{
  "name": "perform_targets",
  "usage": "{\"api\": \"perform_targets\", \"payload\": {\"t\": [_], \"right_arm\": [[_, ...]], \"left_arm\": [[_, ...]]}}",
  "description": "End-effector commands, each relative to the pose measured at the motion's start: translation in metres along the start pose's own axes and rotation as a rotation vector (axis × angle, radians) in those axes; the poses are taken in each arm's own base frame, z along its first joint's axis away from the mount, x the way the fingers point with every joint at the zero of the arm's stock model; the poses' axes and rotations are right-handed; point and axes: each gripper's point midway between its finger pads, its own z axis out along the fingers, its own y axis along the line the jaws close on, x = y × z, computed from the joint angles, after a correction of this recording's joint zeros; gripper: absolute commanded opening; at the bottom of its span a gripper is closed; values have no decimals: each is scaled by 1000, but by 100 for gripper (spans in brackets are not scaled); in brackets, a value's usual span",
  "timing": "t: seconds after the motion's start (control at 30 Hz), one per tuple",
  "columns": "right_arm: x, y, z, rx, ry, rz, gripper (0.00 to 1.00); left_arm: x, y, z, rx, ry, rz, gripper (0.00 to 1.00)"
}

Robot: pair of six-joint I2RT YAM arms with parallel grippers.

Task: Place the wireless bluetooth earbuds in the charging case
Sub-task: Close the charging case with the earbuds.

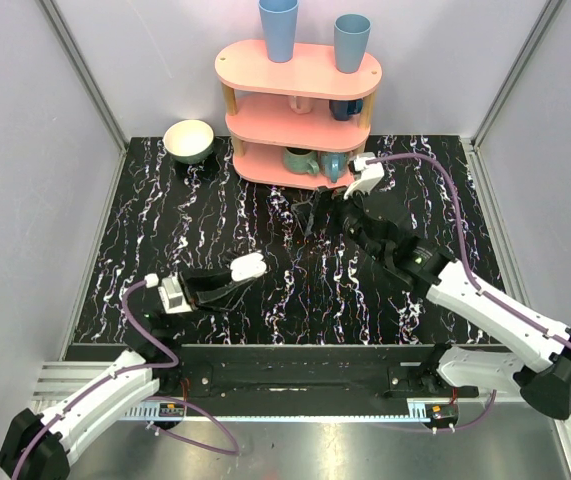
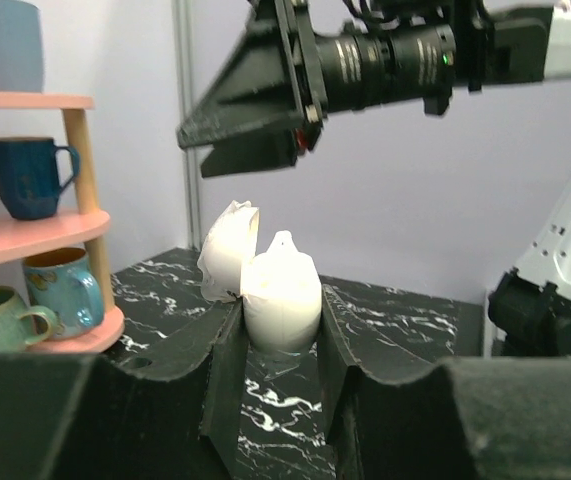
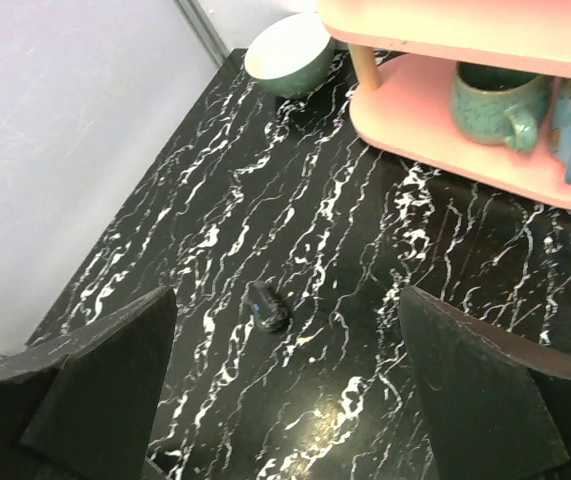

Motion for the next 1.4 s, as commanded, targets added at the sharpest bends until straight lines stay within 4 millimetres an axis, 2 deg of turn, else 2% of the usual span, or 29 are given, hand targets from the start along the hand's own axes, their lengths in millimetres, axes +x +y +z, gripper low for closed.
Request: {"api": "perform_targets", "payload": {"t": [0.0,0.07,0.17,0.37,0.6,0.8,1.13,1.37], "right_arm": [[-7,24,-2,-69,61,101,100],[-5,42,-4,-164,101,90,100],[-2,52,-1,-207,125,114,100],[17,76,-4,-351,204,134,100],[46,84,5,-393,314,162,100],[62,84,9,-399,379,147,100],[83,92,1,-476,467,141,100],[87,93,1,-491,473,138,100]], "left_arm": [[23,-14,-9,83,70,-10,0],[21,-17,-8,105,60,-6,0],[23,-22,-8,129,73,-22,0],[29,-21,-12,123,85,-23,0],[34,-19,-10,124,120,-20,0],[34,-16,-8,110,111,-23,0],[35,-10,-4,80,102,-46,0],[33,-7,-3,59,89,-47,0]]}}
